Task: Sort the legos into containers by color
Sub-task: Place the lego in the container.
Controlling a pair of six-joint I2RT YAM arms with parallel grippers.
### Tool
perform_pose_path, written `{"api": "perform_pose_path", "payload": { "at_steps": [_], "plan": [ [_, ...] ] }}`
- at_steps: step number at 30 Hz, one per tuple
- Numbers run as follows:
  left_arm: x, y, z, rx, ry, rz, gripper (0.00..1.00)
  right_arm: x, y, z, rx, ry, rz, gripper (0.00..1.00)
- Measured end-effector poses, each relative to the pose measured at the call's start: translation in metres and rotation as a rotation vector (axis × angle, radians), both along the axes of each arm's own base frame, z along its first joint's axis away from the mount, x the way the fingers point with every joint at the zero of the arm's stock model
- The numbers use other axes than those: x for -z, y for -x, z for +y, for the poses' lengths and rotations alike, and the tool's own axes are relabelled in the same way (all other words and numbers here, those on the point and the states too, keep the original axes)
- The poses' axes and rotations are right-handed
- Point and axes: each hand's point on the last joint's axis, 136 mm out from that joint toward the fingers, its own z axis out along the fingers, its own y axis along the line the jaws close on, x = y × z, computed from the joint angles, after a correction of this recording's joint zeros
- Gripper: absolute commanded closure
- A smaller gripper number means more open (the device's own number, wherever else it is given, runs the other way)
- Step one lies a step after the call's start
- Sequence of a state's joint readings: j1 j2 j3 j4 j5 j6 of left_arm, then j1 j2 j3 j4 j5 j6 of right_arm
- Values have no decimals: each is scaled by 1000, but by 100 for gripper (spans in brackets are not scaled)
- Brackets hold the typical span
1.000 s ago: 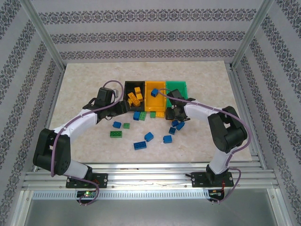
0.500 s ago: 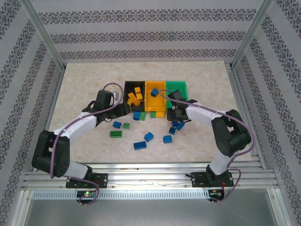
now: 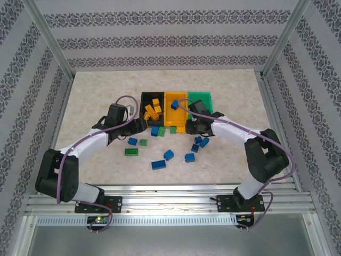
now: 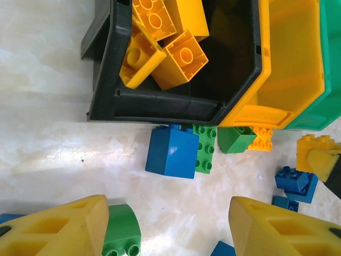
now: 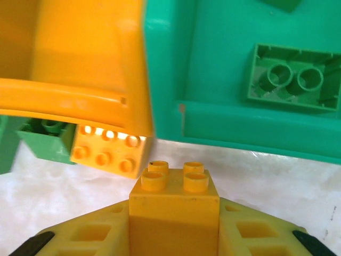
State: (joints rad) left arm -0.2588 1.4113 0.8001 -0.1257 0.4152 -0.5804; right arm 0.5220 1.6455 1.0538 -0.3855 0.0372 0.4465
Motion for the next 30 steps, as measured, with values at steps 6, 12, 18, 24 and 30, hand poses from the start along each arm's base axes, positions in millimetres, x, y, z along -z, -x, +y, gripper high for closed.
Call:
{"api": "perform_pose_path", "payload": {
  "at_steps": [6, 12, 18, 24, 30],
  "plan": [
    [-1, 4, 3, -6, 6, -6, 39, -25, -9, 23, -37, -38, -59, 64],
    [2, 12, 7, -13, 7, -4, 39, -48, -19, 45, -71, -88, -98, 64],
    [-1, 18, 11, -30, 16, -12, 39, -59, -36, 73, -110, -129, -117, 64],
    [-6, 20, 12, -37, 23, -25, 39, -66, -53, 104, -162, -159, -129, 64],
    [-10, 22, 13, -37, 26, -37, 38, -73, -72, 128, -199, -185, -148, 64]
  ]
}}
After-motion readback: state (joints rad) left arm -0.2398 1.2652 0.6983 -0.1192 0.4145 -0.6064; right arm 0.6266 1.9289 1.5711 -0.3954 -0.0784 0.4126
